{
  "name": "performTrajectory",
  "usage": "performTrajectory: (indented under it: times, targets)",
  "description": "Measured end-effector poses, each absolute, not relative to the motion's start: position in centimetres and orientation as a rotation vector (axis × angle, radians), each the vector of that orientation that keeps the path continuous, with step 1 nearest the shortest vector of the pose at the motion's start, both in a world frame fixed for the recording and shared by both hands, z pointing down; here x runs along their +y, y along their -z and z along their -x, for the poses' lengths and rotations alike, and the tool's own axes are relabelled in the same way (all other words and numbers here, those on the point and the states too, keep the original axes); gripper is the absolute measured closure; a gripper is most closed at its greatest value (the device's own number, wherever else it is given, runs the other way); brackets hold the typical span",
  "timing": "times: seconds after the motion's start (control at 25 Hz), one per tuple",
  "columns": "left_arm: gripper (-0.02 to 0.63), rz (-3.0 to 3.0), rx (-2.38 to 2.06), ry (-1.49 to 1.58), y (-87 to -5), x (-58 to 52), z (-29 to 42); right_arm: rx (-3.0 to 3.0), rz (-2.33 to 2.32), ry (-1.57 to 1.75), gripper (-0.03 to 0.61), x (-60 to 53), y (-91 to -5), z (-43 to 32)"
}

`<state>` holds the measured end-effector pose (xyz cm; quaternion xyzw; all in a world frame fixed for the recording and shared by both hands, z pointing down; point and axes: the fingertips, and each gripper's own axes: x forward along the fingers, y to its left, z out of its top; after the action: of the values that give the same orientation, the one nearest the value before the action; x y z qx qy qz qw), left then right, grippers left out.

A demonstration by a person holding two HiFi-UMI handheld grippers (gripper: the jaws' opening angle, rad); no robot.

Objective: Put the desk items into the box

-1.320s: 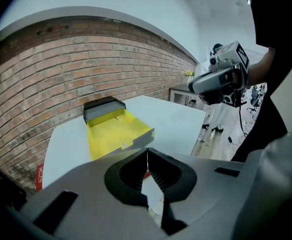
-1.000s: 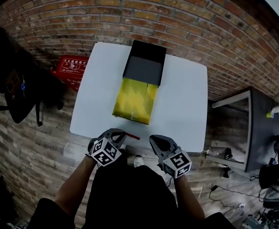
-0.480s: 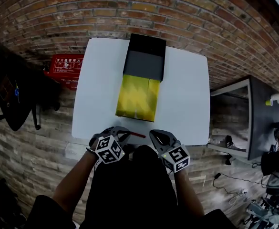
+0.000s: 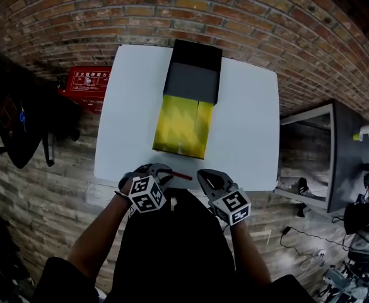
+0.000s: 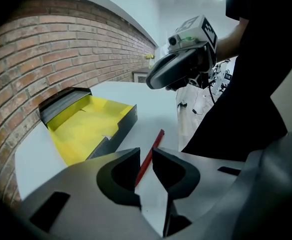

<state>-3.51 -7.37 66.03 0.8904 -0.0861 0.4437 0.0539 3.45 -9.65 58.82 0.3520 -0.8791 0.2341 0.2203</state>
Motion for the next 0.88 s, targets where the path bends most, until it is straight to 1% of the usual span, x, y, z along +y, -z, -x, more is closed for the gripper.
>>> performTrajectory:
  times: [0.2,0.32,0.6,0.88]
  targets:
    - [0.511,-2.675,-0.192,-1.457,-67.7,-7.3,3.4,-2.425,-0.929,-0.643,0.557,-9.5,-59.2,-3.9]
    - [0.468,-2.649,-0.131,-1.508,-68.4,-7.0,3.2,-2.423,-0.924,-0.647,0.557,-9.6,-59.2,-4.4]
    - [0.468,-2.641,-0.018,-1.654,-69.7,-6.6,2.9,-2.412,-0.935,-0.654,0.557,-9.7,-59.3,-5.7]
    - [0.473,-2.584,0.059,-1.737,-70.1,-6.7,2.7,-2.403,-0.959,-0.663,0.557,-9.6,-59.4,-6.9]
